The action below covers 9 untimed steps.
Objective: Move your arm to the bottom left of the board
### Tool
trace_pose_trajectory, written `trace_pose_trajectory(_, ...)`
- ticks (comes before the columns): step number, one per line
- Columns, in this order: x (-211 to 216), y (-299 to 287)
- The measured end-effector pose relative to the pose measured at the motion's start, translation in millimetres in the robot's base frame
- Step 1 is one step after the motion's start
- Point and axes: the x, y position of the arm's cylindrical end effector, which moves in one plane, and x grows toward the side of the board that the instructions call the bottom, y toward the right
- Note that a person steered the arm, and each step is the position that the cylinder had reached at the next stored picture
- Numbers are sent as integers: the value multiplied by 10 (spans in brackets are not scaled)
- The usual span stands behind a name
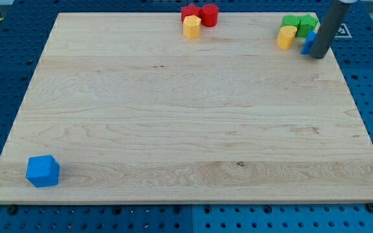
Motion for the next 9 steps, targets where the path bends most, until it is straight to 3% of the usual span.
trace_pose_trajectory(2,-121,-30)
trace_pose_trajectory(3,537,-105)
trace_pose_trajectory(4,779,-589)
trace_pose_trajectory(6,779,-723)
trace_pose_trajectory(9,779,-1405)
